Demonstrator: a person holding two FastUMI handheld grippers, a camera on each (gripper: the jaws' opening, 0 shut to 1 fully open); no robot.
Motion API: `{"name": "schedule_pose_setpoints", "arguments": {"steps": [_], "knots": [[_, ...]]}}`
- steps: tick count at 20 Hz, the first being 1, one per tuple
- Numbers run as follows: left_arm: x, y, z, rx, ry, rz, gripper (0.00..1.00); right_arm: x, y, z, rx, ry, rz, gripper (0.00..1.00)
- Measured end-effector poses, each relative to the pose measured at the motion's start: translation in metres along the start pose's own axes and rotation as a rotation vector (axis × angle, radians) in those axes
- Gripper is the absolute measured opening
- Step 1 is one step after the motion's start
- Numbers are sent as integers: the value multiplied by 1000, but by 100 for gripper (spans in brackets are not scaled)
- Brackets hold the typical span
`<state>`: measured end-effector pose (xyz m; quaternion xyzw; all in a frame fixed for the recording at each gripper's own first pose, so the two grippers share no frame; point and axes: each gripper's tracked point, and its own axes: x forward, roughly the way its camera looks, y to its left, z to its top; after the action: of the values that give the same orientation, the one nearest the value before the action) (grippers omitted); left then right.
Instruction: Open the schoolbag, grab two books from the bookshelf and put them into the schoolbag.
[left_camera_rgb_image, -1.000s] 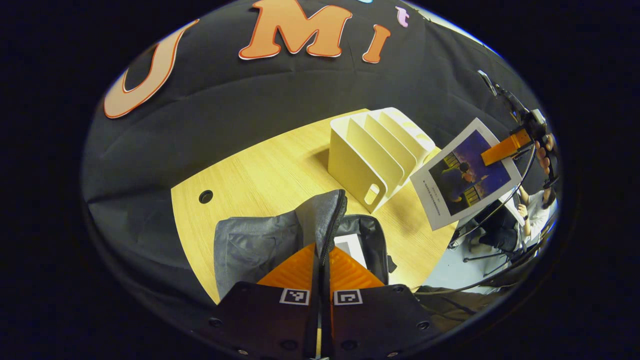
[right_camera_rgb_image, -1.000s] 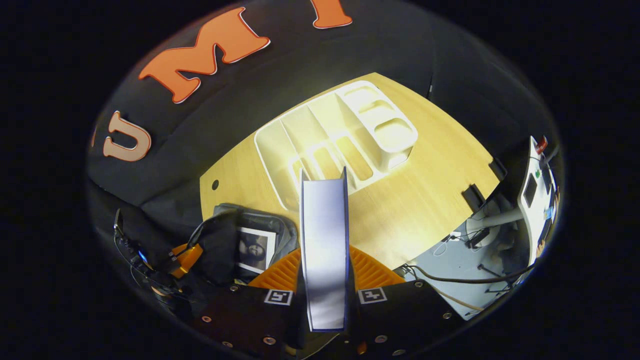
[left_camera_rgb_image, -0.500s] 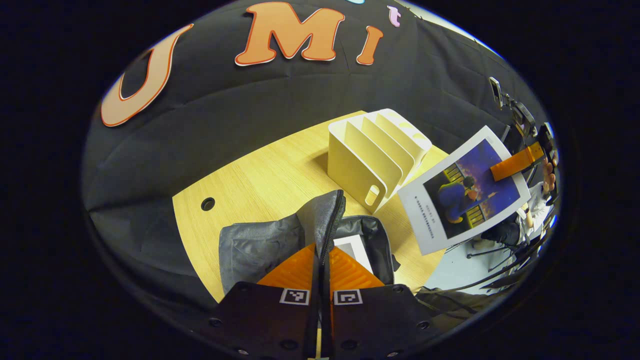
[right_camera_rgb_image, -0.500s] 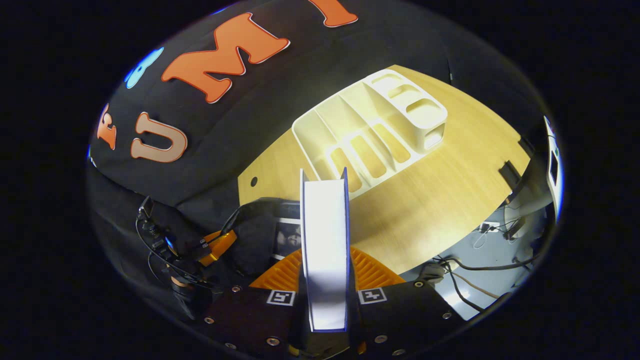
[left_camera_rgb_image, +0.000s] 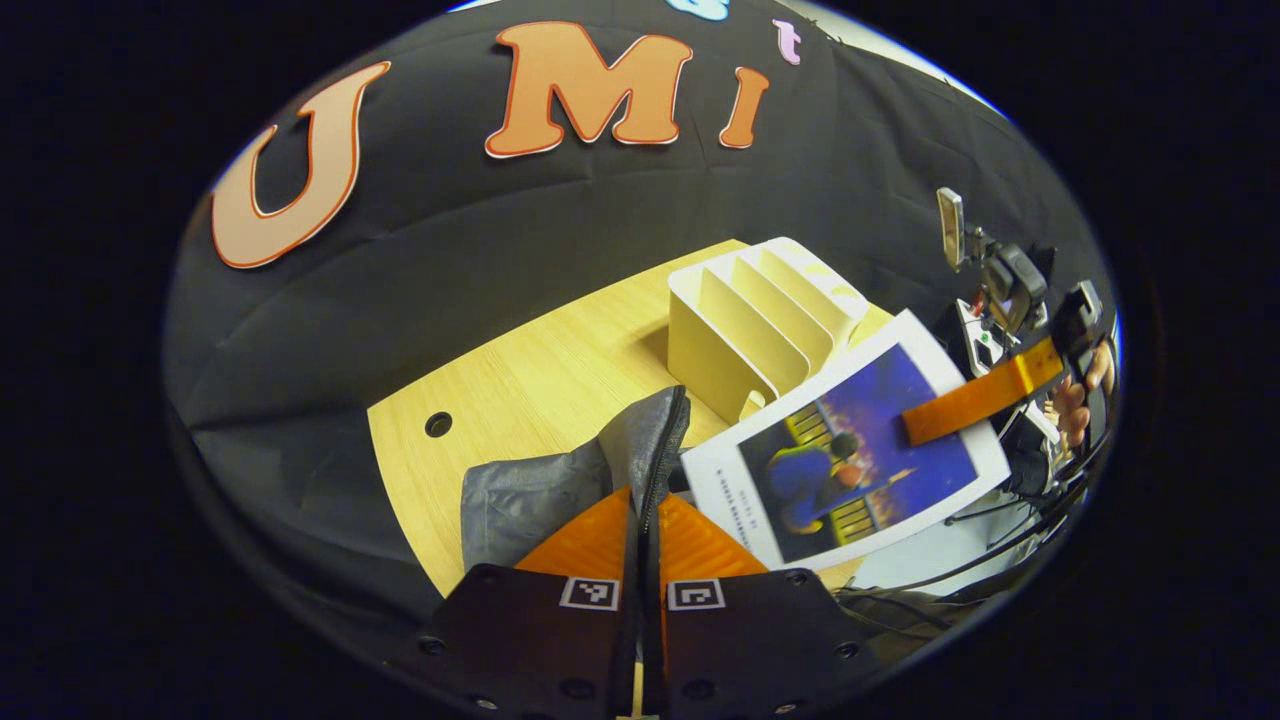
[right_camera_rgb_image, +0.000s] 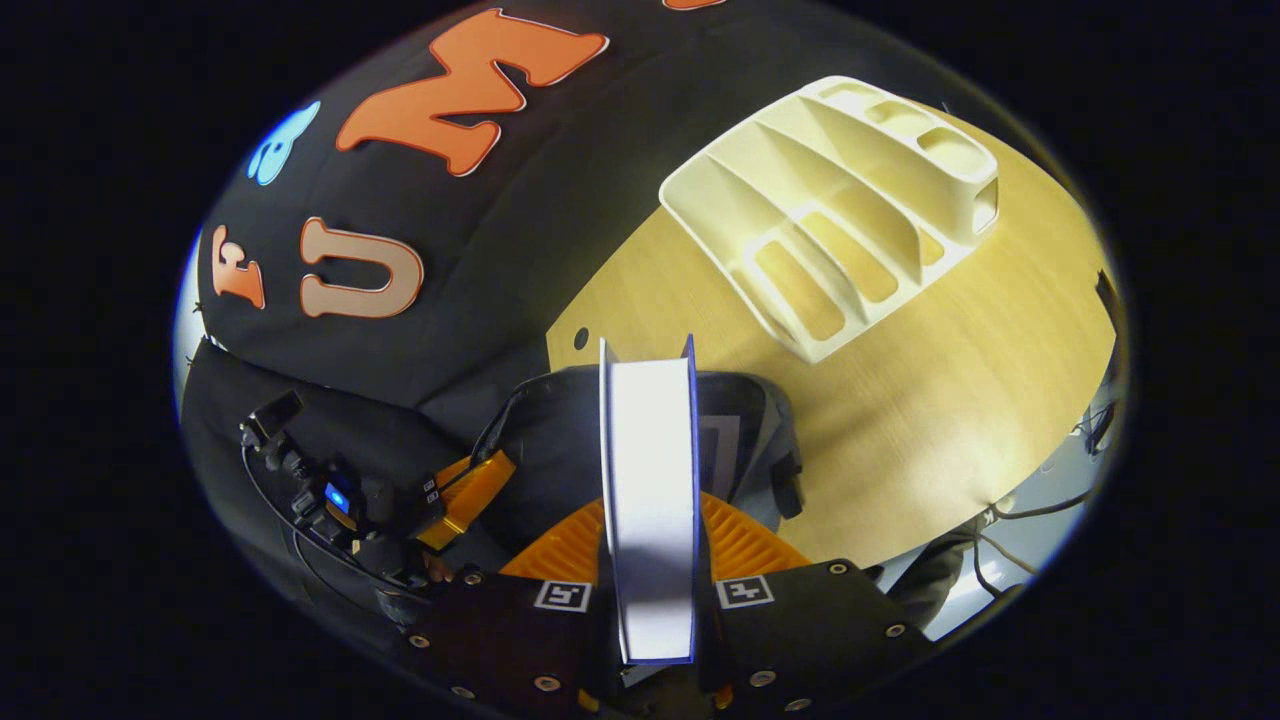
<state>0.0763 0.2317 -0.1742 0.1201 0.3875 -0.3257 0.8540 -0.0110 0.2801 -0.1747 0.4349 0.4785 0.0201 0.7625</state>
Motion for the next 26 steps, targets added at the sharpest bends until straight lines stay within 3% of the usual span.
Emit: {"name": "schedule_pose_setpoints", "arguments": {"steps": [4,9,16,22,26], "knots": [[-8,2,5,14,-21,10,4,39,2,-5,28,16,40,31],[-11,-1,7,24,-43,9,4,78,17,-6,140,-8,149,30],[-17,-10,9,15,-79,8,4,118,21,-20,116,-4,174,30],[-19,-19,11,-40,-110,6,4,150,25,-24,179,-27,233,30],[-16,-22,2,-52,-100,39,4,169,25,-40,181,35,181,36]]}}
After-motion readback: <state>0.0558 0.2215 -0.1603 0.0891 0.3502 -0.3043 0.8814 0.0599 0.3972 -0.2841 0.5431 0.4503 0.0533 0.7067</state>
